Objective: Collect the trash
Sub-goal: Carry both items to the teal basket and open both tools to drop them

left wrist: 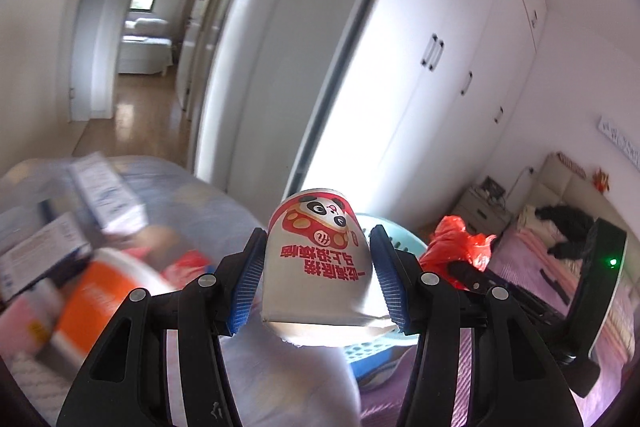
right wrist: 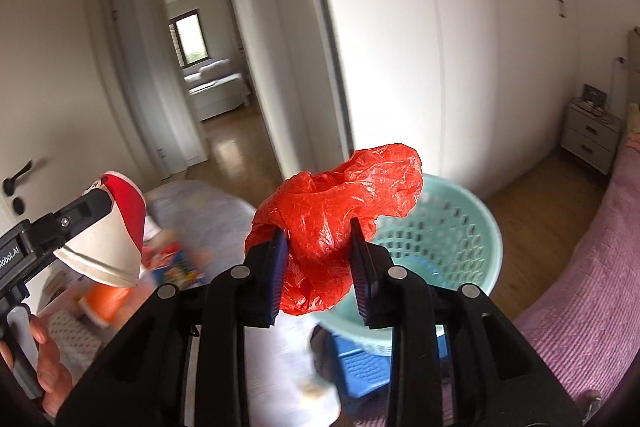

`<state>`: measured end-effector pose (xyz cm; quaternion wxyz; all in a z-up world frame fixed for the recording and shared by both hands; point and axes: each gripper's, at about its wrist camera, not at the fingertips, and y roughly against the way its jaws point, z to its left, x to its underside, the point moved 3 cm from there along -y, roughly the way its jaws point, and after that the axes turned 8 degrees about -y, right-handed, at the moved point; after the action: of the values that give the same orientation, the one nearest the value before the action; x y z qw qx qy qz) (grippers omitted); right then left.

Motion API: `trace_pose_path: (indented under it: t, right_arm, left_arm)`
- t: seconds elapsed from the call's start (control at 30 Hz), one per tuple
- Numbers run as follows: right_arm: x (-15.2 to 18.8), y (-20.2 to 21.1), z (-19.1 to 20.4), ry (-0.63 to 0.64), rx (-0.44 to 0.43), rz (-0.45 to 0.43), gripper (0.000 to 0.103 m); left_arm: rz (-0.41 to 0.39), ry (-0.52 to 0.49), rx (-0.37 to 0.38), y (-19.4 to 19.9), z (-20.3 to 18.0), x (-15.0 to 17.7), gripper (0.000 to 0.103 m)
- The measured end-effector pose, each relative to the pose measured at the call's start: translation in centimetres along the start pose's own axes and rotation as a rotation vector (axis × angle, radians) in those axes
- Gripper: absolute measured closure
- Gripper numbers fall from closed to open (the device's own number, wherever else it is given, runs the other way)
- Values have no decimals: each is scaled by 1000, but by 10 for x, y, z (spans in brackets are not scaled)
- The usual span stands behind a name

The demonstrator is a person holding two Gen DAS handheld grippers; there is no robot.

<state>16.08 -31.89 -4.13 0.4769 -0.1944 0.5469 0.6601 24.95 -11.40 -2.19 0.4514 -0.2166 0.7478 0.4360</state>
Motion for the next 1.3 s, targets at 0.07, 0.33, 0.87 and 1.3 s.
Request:
trace_pose_path:
  t: [0.07,0.33,0.87,1.3]
  right_arm:
    - [-4,-14,-18,-25,44,9,77]
    - [4,-66,-72,-105,147,128,76]
    - [7,-66,-76,-128,133,123,49]
    - [-1,-11,-29,-67,23,52,49]
  left_arm:
    - [21,-21,18,-23,-13,-2,52]
    - [144,-78,39,-113,-48,12,52]
    - [134,-131,-14,-102,-56,15,24]
    - [-23,-47,-44,0,-24,0,24]
